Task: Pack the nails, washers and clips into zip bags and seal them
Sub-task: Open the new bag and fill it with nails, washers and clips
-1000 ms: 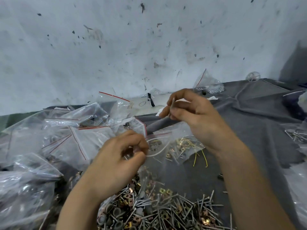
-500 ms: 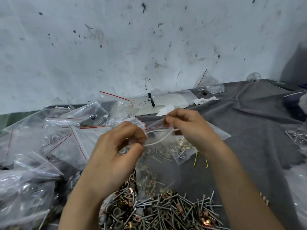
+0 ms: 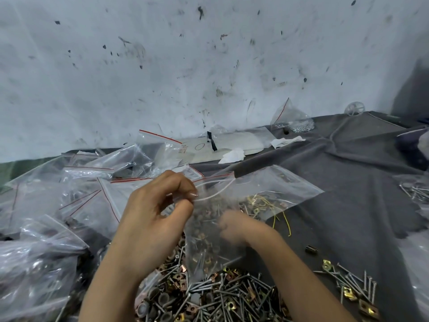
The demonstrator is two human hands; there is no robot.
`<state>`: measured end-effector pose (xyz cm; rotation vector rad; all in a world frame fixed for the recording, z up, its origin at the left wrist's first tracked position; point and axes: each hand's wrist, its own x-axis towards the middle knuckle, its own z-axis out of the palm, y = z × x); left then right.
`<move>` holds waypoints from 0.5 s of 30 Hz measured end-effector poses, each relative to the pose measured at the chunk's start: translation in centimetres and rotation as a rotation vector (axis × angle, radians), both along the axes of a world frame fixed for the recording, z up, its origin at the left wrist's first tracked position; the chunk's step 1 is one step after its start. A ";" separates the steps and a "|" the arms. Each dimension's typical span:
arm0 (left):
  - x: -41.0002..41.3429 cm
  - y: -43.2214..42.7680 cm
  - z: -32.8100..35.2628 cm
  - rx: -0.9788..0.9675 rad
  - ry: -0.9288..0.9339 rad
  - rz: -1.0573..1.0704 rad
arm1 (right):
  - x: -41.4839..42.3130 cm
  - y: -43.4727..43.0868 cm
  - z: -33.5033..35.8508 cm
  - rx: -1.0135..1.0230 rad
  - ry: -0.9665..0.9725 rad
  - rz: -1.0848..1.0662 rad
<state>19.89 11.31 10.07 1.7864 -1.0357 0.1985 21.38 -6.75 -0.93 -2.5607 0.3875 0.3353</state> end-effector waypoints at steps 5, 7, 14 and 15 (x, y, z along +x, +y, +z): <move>0.1 0.1 0.0 0.008 -0.005 0.003 | -0.7 -0.7 0.7 0.035 -0.041 -0.096; 0.0 0.1 0.0 0.023 -0.013 -0.002 | -0.7 -0.7 0.6 0.004 -0.086 -0.173; 0.1 0.1 0.0 0.042 -0.012 -0.004 | -1.0 -0.1 0.5 -0.066 -0.152 -0.078; 0.1 0.2 0.0 0.041 -0.007 -0.002 | -1.3 -0.4 0.9 -0.034 -0.175 -0.080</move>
